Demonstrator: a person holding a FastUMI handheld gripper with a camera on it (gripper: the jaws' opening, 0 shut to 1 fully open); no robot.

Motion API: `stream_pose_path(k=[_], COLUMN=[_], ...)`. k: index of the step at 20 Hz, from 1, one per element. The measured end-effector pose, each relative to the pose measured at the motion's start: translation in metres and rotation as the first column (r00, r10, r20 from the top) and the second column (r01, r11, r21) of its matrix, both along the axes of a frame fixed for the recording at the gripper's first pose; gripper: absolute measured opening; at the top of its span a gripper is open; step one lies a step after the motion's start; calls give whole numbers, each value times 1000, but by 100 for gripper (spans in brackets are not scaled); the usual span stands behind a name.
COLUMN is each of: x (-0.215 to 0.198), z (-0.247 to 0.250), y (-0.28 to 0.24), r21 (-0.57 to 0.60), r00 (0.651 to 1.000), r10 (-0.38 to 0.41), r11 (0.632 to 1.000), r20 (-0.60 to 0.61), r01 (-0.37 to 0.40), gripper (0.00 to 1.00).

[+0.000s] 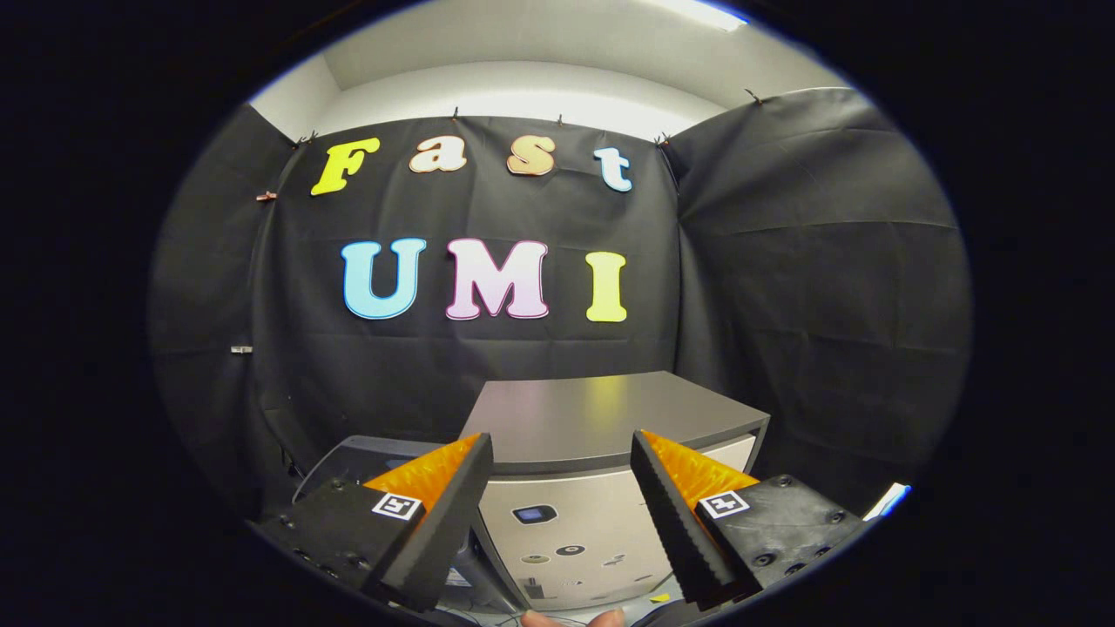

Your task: Put the clothes into the washing machine and then close the washing machine lid.

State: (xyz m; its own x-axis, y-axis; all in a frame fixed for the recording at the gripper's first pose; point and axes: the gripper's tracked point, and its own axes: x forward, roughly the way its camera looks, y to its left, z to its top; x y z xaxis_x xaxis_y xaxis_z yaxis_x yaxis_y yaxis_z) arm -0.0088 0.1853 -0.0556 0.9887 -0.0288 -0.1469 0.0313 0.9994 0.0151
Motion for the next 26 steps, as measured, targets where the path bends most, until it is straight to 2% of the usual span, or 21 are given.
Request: stream_pose_path(k=[9,26], x=[-5,-4], z=[2,-9], y=[23,6], r21=[-25,-10], r00=[999,1000], r10=[40,15], r11=[999,1000], r20=[4,-15], r01=[-40,-15], gripper=[100,100])
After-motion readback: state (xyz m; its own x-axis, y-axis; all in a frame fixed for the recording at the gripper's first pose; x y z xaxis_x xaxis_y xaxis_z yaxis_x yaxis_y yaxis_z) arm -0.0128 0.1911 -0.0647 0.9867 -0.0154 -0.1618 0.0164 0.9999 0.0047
